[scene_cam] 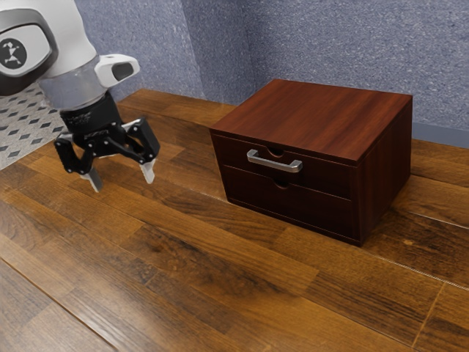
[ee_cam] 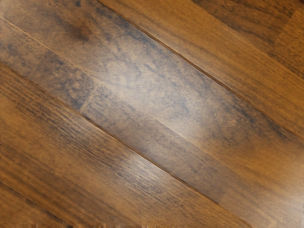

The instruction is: Pull the drawer handle with one arm to open the drawer

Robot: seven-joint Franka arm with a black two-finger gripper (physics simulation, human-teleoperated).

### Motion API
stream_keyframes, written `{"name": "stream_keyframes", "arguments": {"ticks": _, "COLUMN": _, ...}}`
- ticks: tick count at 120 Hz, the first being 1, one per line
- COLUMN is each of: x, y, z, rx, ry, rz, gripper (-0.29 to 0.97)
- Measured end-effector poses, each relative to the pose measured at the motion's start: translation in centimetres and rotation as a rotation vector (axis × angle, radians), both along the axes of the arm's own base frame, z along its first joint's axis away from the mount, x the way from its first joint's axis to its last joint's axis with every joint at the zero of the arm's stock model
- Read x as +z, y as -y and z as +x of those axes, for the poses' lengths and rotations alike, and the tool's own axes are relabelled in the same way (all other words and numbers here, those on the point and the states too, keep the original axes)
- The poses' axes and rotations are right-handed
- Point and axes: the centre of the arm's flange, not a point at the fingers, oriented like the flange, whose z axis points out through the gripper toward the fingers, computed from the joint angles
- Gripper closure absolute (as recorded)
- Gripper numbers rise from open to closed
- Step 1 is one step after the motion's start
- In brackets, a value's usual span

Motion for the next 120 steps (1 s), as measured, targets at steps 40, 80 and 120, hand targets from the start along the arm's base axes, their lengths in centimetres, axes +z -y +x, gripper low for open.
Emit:
{"name": "stream_keyframes", "arguments": {"ticks": 40, "x": -4.3, "y": 3.0, "z": 2.9, "rx": 0.38, "ry": -0.016, "rz": 0.117, "gripper": 0.0}}
{"name": "stream_keyframes", "arguments": {"ticks": 80, "x": -6.9, "y": 3.3, "z": 13.1, "rx": 0.677, "ry": 0.176, "rz": -0.03, "gripper": 0.0}}
{"name": "stream_keyframes", "arguments": {"ticks": 120, "x": -8.6, "y": 3.0, "z": 18.1, "rx": 0.832, "ry": 0.221, "rz": -0.12, "gripper": 0.0}}
